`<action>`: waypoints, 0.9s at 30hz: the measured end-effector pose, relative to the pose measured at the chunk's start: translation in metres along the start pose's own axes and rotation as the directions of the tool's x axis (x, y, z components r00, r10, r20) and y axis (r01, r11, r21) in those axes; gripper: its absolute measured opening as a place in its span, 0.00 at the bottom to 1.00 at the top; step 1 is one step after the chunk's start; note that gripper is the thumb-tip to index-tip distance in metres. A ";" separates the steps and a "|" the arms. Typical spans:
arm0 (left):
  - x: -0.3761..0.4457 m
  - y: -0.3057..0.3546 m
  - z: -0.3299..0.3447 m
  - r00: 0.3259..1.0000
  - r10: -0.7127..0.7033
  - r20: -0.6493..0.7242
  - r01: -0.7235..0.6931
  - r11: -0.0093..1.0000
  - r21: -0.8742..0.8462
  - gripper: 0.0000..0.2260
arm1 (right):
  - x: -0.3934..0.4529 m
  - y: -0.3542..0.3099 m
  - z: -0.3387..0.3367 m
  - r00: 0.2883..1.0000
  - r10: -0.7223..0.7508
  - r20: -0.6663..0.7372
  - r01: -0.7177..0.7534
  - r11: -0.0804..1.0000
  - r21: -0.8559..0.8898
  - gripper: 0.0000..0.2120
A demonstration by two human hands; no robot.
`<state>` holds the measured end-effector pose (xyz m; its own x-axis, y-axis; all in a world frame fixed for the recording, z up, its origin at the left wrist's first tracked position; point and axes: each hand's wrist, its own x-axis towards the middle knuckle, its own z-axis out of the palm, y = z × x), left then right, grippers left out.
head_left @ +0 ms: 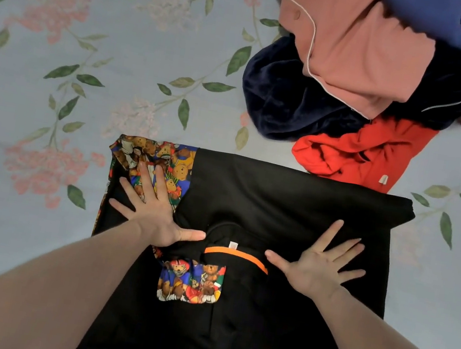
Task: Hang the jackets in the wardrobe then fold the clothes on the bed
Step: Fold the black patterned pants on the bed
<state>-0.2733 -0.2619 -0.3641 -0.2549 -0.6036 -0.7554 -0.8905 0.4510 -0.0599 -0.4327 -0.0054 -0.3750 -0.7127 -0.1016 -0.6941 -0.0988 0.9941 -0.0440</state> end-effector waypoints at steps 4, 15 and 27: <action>-0.010 -0.021 0.012 0.970 0.145 -0.195 -0.171 0.978 -0.119 0.71 | -0.010 0.015 0.005 0.987 -0.094 -0.128 0.104 0.992 0.073 0.75; -0.121 -0.137 0.106 0.900 -0.317 -0.298 0.005 0.692 -0.721 0.41 | -0.112 0.156 0.042 0.932 0.114 -0.343 0.050 0.899 0.436 0.43; -0.210 -0.164 0.093 0.987 -0.086 0.135 0.157 0.358 -0.921 0.12 | -0.186 0.171 0.026 0.940 0.290 0.178 -0.304 0.478 0.824 0.12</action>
<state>-0.0391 -0.1481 -0.2566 -0.1241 -0.5463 -0.8283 -0.7054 -0.5385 0.4608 -0.2993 0.1846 -0.2718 -0.5750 0.1998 -0.7934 0.7415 0.5370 -0.4022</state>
